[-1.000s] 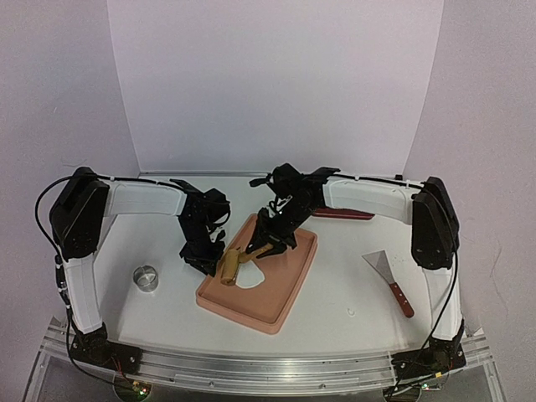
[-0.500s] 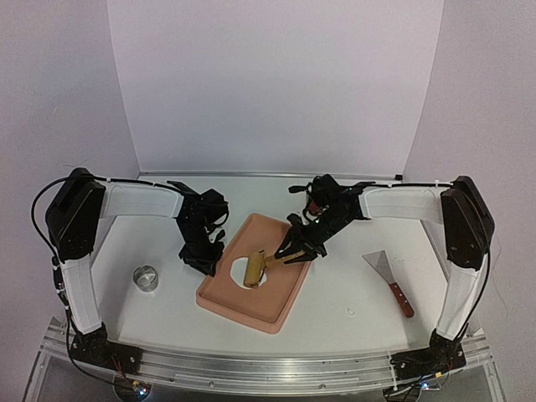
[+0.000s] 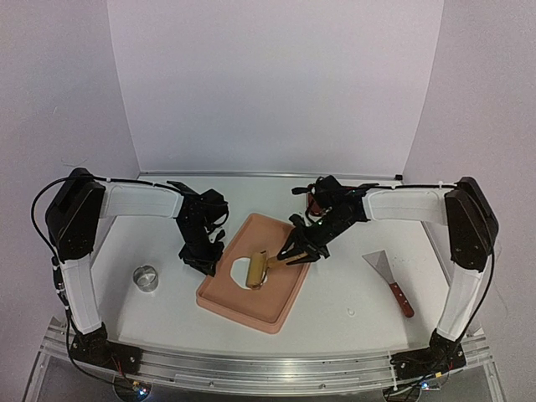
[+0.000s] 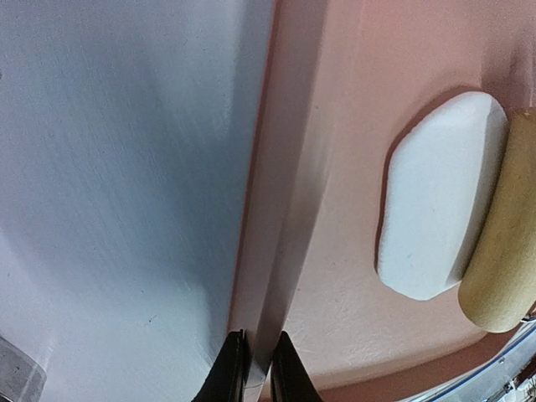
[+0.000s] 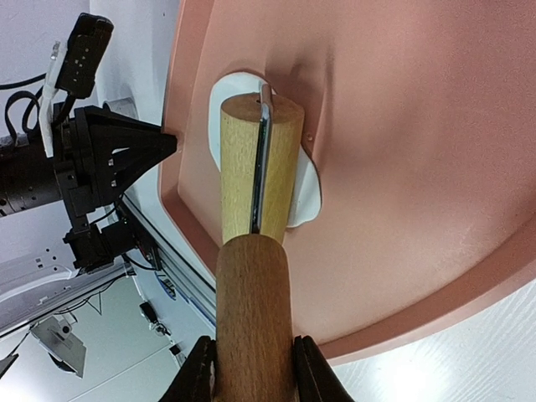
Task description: Roll out the dumpling wrappers from the dough
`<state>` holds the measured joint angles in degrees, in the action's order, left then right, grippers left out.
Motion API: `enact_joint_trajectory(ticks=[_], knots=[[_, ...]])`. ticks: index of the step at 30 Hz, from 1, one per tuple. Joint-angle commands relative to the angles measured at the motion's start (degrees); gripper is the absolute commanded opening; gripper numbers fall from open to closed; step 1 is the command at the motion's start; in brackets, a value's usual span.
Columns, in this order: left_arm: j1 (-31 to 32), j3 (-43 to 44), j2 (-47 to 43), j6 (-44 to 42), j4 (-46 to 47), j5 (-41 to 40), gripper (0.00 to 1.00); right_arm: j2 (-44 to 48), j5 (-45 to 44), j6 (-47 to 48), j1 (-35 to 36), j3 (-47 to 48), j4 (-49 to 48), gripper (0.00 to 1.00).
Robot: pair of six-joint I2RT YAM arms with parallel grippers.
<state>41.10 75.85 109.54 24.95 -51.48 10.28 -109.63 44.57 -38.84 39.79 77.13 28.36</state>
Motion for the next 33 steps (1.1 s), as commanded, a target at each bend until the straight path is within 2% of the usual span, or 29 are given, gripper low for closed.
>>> enact_joint_trajectory(ticks=[1, 6, 15, 25, 33], knots=[[-0.4, -0.1, 1.0, 2.3, -1.5, -0.5, 0.11, -10.2, -17.6, -1.8, 4.4, 0.5, 20.1, 0.0], [-0.4, 0.3, 1.1, 2.1, -1.9, -0.4, 0.1, -13.5, -17.4, -2.4, 5.5, 4.1, 20.0, 0.0], [-0.4, -1.2, 0.6, 2.5, -1.3, -0.1, 0.1, -15.6, -17.7, -0.9, 5.5, 2.8, 19.9, 0.0], [-0.4, -2.1, 0.5, 2.6, -0.7, 0.0, 0.1, -8.5, -22.8, 0.1, 4.1, -10.4, 19.9, 0.0], [-0.5, -1.4, 0.7, 2.2, -1.1, -0.3, 0.1, -5.1, -24.2, 3.1, -1.9, -17.3, 19.5, 0.0]])
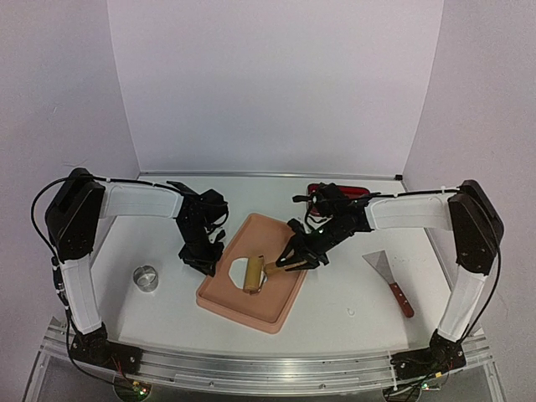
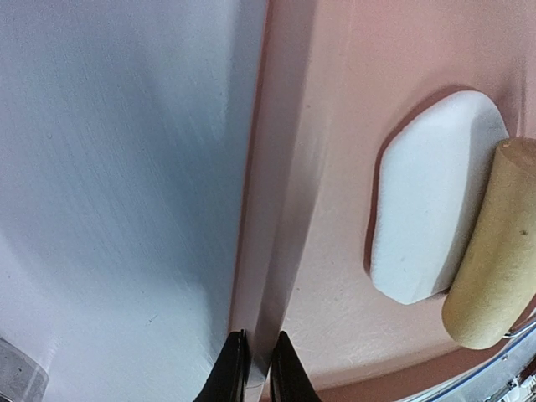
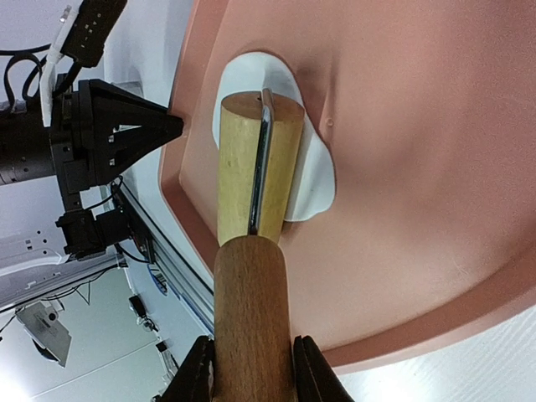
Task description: Roll out the dumpling wrappers from the dough
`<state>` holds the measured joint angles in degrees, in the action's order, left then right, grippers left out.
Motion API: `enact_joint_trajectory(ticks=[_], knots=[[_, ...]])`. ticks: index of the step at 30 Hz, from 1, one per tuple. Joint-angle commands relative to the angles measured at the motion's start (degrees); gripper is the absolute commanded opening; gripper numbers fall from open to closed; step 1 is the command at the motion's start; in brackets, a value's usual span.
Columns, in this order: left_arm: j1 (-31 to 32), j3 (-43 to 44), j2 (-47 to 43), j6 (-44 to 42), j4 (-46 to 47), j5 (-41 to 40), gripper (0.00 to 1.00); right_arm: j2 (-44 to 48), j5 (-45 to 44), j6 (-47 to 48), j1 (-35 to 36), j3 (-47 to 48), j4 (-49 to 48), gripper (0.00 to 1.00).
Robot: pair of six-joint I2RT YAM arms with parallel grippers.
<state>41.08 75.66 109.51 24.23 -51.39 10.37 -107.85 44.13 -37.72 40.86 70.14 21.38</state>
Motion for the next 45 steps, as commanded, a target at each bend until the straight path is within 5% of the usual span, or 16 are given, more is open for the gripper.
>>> enact_joint_trajectory(ticks=[1, 12, 21, 26, 32, 35, 40, 45], knots=[[-0.5, -1.1, 0.7, 2.9, -1.2, -0.4, 0.1, -6.4, -23.9, 2.3, -3.9, -10.9, 26.5, 0.0], [-0.5, -0.7, -0.1, 3.2, -1.6, -1.0, 0.1, 0.0, -20.0, 2.4, -5.9, -9.0, 27.9, 0.0], [-0.5, 1.0, -0.1, 3.4, -1.8, -1.7, 0.17, 9.5, -8.8, 5.5, -5.7, 13.9, 36.8, 0.0], [-0.5, 2.1, -0.7, 3.5, -2.6, -2.3, 0.29, 13.4, -19.1, 0.8, -6.4, 19.5, 41.3, 0.0], [-0.5, 3.0, -3.5, 4.1, -3.6, -3.0, 0.49, 18.7, -26.2, -3.9, -8.4, 12.3, 42.1, 0.0], [-0.4, 3.5, -5.0, 4.9, -3.8, -4.7, 0.69, 21.0, -26.9, -3.9, -9.8, 7.9, 41.8, 0.0], [-0.8, 3.8, -7.3, 6.6, -4.8, -6.2, 0.86, 21.3, -18.7, -0.8, -12.0, 2.2, 38.5, 0.0], [-2.8, 2.0, -11.4, 10.0, -7.1, -9.0, 0.88, 20.2, -9.6, 4.0, -12.1, -0.8, 32.1, 0.0]])
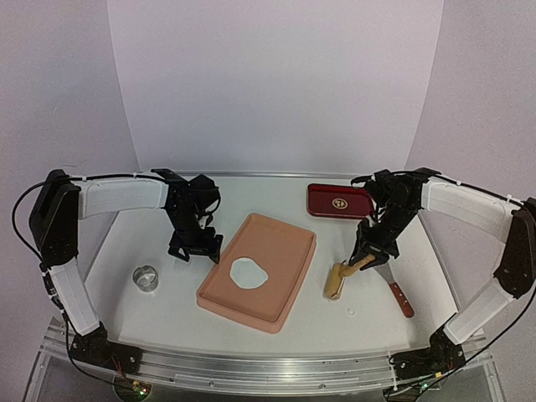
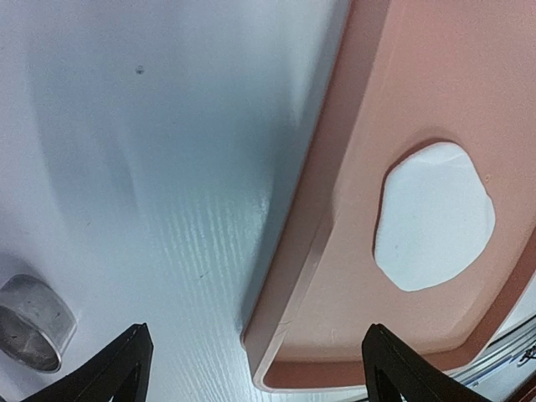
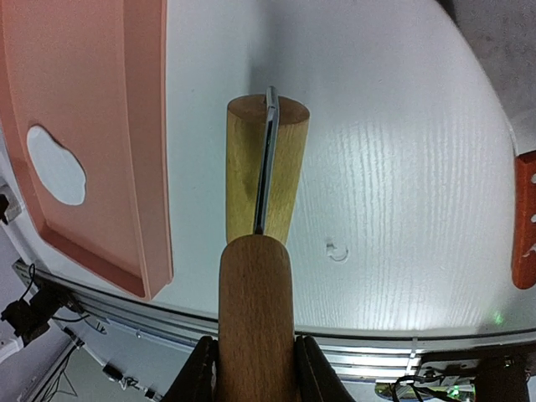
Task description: Roll out the dumpling wrappers from the dough
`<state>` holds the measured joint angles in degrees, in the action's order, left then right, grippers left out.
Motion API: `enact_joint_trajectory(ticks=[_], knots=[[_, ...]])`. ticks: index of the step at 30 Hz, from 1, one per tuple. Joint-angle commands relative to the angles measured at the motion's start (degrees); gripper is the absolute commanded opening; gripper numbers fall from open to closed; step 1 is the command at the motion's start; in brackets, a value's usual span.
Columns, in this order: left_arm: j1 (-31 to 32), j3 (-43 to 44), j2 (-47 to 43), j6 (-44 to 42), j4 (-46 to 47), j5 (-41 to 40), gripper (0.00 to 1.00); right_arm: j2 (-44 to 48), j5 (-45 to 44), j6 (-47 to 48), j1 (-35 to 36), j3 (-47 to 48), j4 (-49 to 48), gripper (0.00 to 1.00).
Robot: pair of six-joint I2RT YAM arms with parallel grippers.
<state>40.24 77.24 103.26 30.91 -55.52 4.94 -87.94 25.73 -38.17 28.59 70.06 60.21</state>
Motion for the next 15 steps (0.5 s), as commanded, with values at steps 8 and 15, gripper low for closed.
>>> enact_joint_trajectory(ticks=[8, 15], knots=[[-7.1, -7.9, -14.1, 8.9, -5.0, -6.1, 0.88, -6.5, 9.1, 6.9, -0.9, -1.2, -11.9, 0.0], [-7.6, -11.9, -19.5, 14.0, -7.6, -8.3, 0.87, -16.7, 11.0, 14.3, -1.4, 5.6, -12.7, 0.0]])
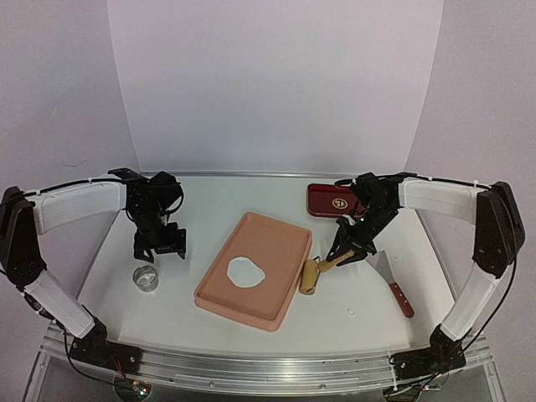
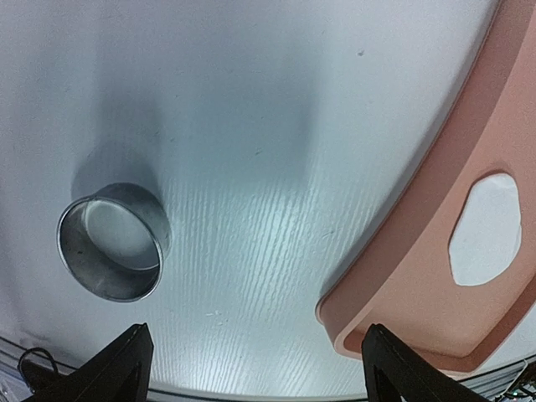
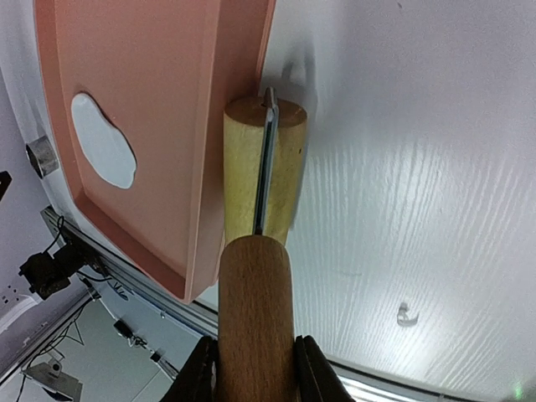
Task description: Roll out the dumpling wrappers from the dough
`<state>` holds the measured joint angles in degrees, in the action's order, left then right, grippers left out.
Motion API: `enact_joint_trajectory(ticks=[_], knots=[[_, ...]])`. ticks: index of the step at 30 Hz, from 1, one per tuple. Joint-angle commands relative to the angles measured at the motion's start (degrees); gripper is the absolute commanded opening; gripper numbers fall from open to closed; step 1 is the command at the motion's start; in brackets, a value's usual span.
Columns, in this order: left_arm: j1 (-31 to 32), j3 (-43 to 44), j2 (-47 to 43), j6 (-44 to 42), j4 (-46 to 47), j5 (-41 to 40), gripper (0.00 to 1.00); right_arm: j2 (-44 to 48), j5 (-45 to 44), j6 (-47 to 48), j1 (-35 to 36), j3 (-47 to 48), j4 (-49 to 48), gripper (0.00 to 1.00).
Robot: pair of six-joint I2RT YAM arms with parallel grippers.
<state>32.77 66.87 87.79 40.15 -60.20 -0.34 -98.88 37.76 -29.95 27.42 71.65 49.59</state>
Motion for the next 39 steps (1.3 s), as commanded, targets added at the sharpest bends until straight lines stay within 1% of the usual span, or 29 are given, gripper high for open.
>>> enact_joint_trajectory(ticks=[1, 7, 9, 14, 16, 19, 21, 24, 32, 36, 39], knots=[[-0.2, -2.0, -4.6, 5.8, -3.6, -3.6, 0.87, -7.3, -0.5, 7.4, -0.3, 5.3, -2.1, 0.0], [-0.6, -4.1, -8.3, 12.2, -7.5, -6.4, 0.87, -15.3, 0.7, 13.0, -0.3, 9.7, -2.1, 0.0], [-0.7, -4.8, -9.3, 13.3, -7.7, -6.3, 0.87, -17.8, -0.3, 14.3, -0.2, 9.7, -2.1, 0.04], [-1.0, -6.6, -11.6, 15.9, -8.4, -6.5, 0.87, -19.8, -6.6, 15.2, -0.2, 8.4, -1.7, 0.2], [-1.1, -7.3, -12.4, 16.5, -8.4, -6.4, 0.87, -19.5, -8.3, 14.9, -0.2, 8.0, -1.6, 0.26], [-1.4, -8.1, -13.0, 17.2, -8.5, -6.5, 0.87, -18.0, -11.0, 14.1, -0.3, 7.3, -1.3, 0.31], [-1.8, -8.6, -12.9, 18.2, -8.9, -6.9, 0.87, -16.8, -13.4, 13.5, -0.3, 7.0, -0.8, 0.39], [-2.1, -9.1, -12.9, 19.3, -9.2, -7.3, 0.87, -14.4, -15.6, 13.2, -0.3, 6.6, 0.2, 0.48], [-4.1, -10.3, -13.6, 19.3, -7.5, -6.5, 0.88, -10.6, -19.2, 12.7, -0.3, 7.7, 3.0, 0.61], [-4.8, -10.7, -13.5, 18.7, -6.7, -5.7, 0.88, -9.4, -20.7, 12.4, -0.3, 8.4, 4.7, 0.73], [-4.8, -10.9, -13.9, 18.6, -6.3, -5.4, 0.88, -8.5, -20.4, 12.3, -0.3, 8.3, 5.0, 0.75]])
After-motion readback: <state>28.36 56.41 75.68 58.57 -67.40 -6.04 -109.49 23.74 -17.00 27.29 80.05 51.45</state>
